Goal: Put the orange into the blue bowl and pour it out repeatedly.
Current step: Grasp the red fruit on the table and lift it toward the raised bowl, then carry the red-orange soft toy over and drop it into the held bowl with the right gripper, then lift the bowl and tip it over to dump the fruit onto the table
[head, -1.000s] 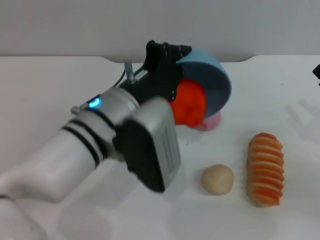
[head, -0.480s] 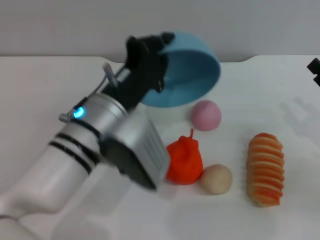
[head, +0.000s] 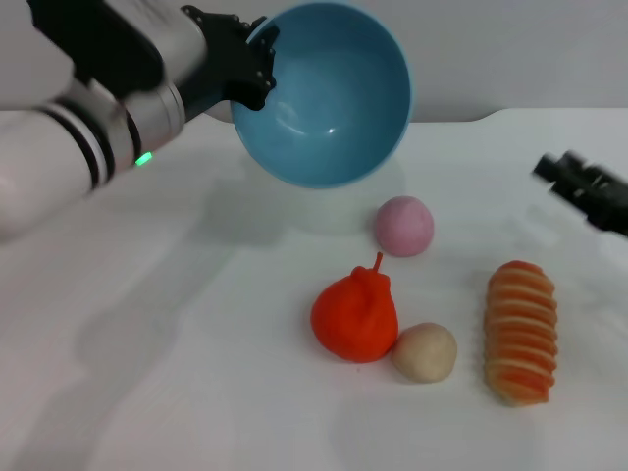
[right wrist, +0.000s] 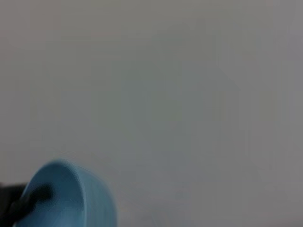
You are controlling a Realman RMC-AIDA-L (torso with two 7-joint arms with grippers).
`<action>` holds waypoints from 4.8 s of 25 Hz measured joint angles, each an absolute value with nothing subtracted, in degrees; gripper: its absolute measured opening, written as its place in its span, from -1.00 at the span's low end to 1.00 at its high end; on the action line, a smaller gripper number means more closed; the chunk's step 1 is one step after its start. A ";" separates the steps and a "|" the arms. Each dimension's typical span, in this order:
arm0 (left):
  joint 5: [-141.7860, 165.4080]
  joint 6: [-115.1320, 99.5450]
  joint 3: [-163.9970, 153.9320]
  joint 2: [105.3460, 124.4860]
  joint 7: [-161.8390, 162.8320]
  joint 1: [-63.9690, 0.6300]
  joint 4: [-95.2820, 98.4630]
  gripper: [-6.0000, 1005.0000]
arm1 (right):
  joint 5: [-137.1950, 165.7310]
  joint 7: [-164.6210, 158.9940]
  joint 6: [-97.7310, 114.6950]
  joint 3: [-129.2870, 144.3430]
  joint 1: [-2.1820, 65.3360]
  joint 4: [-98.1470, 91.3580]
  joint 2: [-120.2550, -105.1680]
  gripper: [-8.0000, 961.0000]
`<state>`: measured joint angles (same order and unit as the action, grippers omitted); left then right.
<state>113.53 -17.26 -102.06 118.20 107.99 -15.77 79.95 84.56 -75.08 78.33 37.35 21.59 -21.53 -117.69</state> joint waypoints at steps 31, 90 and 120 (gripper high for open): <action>125.33 -36.04 -89.06 118.12 130.24 -32.63 66.80 -0.99 | 112.12 -96.68 65.39 50.14 41.17 -13.02 -119.06 0.12; 125.28 -44.54 -97.25 118.28 131.55 -33.27 67.06 -0.99 | 89.80 -81.60 83.45 48.90 28.86 -32.65 -118.62 -0.38; 164.89 11.02 -121.53 118.41 122.94 -13.54 71.14 -0.99 | 77.42 -65.06 84.76 36.55 19.30 -24.60 -118.48 0.02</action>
<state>164.89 11.02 -121.53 118.41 122.94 -13.54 71.14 77.42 -65.06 84.76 36.55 19.30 -24.60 -118.48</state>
